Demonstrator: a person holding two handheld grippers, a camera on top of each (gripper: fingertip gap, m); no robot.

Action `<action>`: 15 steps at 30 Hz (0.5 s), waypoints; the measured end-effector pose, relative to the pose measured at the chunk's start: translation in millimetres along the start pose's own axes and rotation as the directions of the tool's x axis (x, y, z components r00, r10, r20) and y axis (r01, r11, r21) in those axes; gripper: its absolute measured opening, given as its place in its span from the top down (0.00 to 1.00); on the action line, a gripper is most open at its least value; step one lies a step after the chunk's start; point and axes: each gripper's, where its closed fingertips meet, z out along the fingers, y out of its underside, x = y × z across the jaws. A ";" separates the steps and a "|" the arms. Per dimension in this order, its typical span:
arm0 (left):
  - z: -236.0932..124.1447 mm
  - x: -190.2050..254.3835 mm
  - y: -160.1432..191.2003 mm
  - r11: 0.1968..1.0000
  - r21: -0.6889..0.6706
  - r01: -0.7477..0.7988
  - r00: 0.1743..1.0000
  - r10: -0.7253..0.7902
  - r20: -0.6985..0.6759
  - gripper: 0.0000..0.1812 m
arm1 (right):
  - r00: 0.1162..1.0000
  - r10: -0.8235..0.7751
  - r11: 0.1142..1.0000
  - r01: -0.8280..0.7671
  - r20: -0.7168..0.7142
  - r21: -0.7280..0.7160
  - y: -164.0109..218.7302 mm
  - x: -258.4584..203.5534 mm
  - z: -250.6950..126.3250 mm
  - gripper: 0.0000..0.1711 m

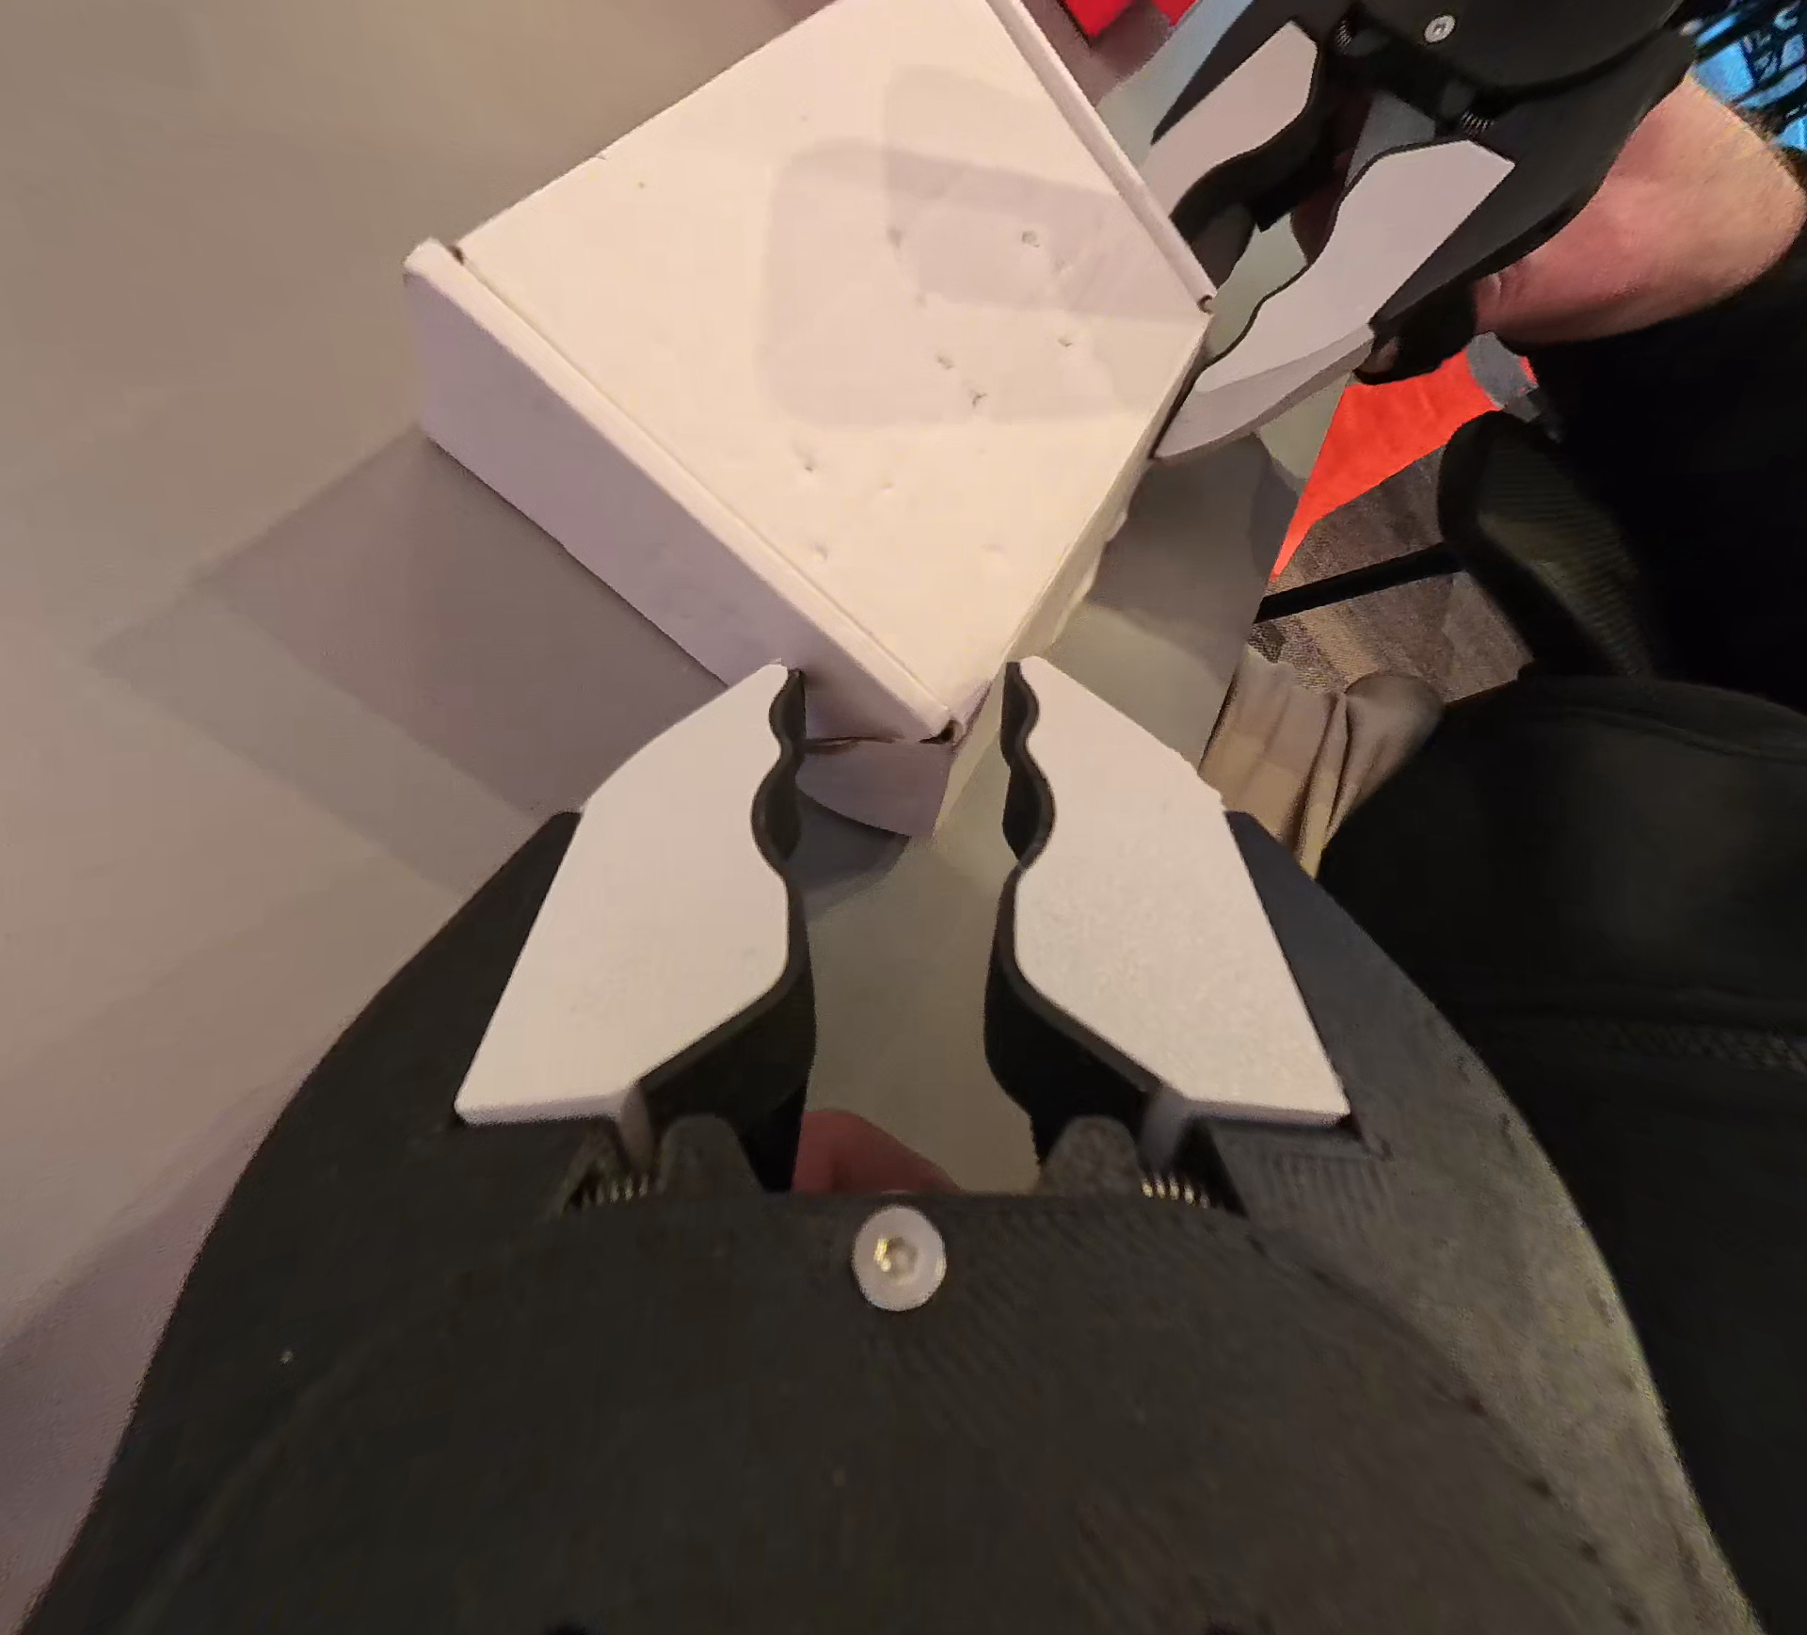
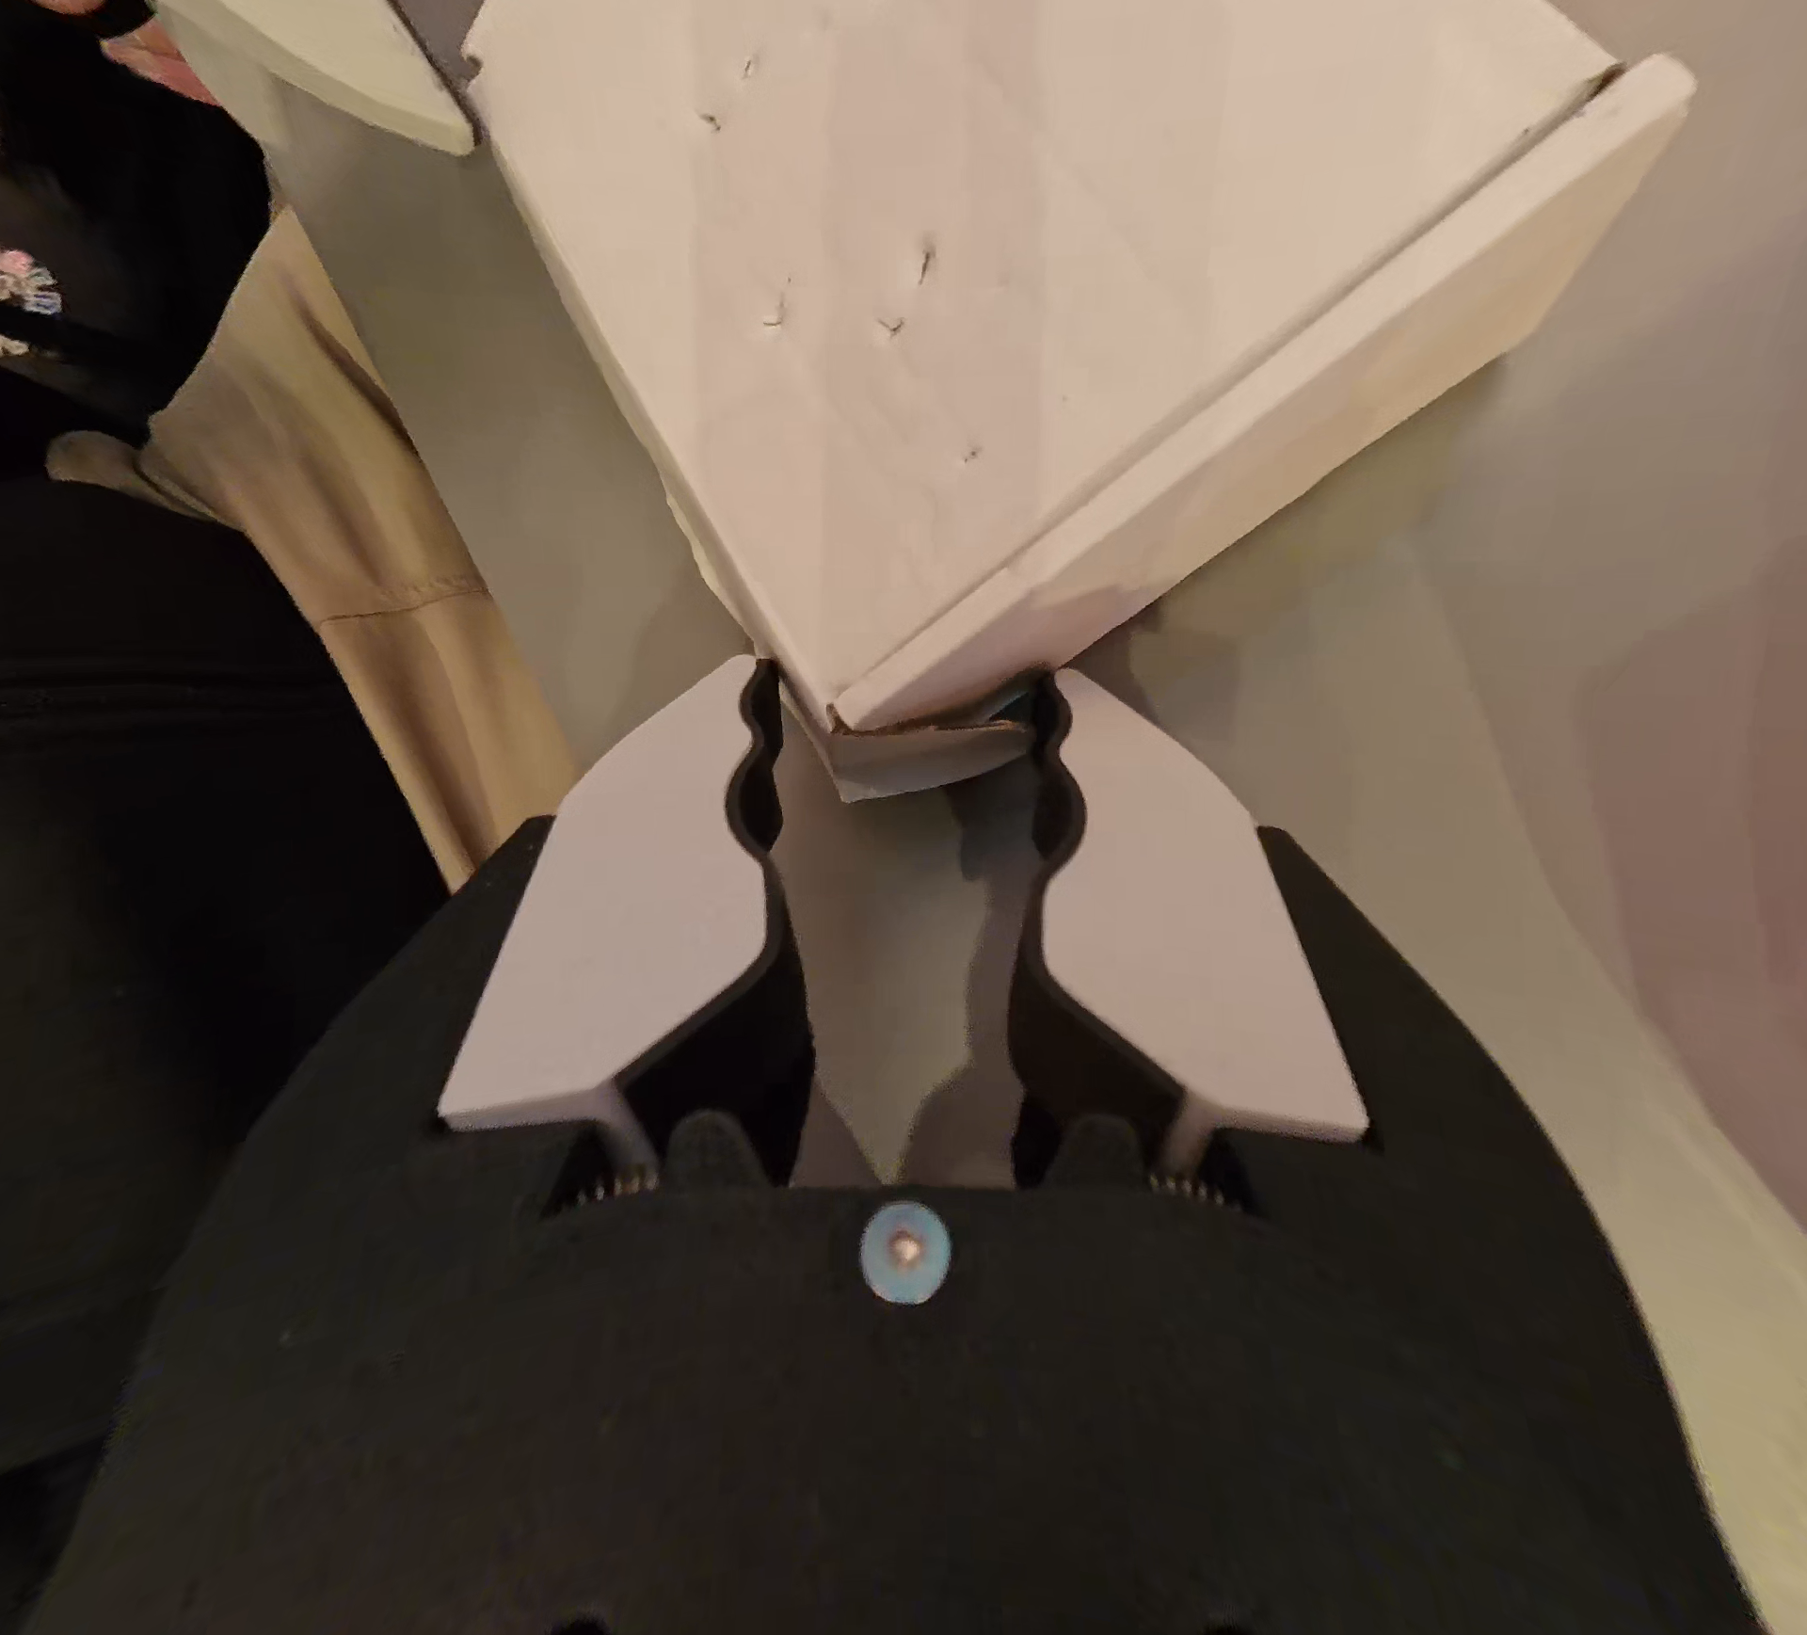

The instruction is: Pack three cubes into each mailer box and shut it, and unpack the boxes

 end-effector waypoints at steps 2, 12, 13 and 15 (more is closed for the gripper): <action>-0.7 0.9 2.3 1.000 -0.012 0.001 1.000 -0.001 -0.007 0.80 | 1.000 0.007 1.000 -0.007 -0.015 0.004 -2.8 4.0 0.3 0.71; -23.0 -8.3 -14.7 0.998 0.050 -0.023 0.999 0.021 0.046 0.77 | 1.000 -0.003 0.999 0.004 -0.024 0.050 -6.8 3.1 -1.3 0.69; -28.4 -11.4 -21.7 0.996 0.064 -0.058 0.995 0.052 0.081 0.77 | 1.000 -0.003 0.999 0.004 -0.018 0.048 -6.4 1.9 -0.6 0.69; -32.8 -13.3 -33.1 0.988 0.053 -0.145 0.981 0.137 0.139 0.76 | 1.000 0.001 0.999 -0.001 -0.007 0.045 -5.2 0.4 1.1 0.70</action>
